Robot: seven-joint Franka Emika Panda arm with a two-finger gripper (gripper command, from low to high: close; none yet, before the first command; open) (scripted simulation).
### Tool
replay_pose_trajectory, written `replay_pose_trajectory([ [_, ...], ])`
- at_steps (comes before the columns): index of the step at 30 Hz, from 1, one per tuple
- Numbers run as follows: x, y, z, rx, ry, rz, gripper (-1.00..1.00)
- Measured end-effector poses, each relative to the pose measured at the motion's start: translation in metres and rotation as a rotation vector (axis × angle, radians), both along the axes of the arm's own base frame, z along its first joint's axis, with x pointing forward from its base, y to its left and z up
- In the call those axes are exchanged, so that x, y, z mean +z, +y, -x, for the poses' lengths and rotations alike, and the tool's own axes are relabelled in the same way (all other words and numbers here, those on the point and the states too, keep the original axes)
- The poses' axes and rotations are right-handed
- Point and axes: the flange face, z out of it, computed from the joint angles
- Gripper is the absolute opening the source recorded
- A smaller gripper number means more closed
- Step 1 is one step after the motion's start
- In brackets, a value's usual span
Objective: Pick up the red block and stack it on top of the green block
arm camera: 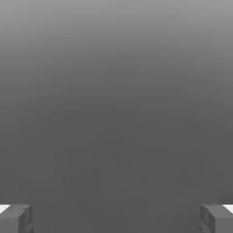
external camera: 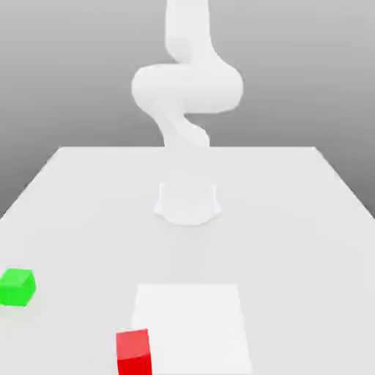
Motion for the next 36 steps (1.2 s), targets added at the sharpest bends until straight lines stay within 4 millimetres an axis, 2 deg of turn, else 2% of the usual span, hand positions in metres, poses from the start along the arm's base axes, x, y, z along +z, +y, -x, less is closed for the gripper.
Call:
replay_pose_trajectory([
  [3,-0.048,-0.009,-0.038,0.03,0.087,-0.004,0.0],
  [7,-0.114,-0.02,-0.077,0.064,0.197,-0.004,0.0],
  [11,-0.186,-0.029,-0.105,0.093,0.306,0.001,0.0],
  [14,-0.241,-0.036,-0.119,0.112,0.387,0.01,0.0],
  [19,-0.334,-0.051,-0.127,0.136,0.522,0.032,0.0],
  [25,-0.441,-0.069,-0.113,0.167,0.685,0.077,0.0],
  [30,-0.513,-0.074,-0.108,0.174,0.723,0.091,0.0],
  [31,-0.524,-0.074,-0.108,0.174,0.724,0.091,-1.0],
  [36,-0.524,-0.074,-0.107,0.174,0.725,0.09,-1.0],
])
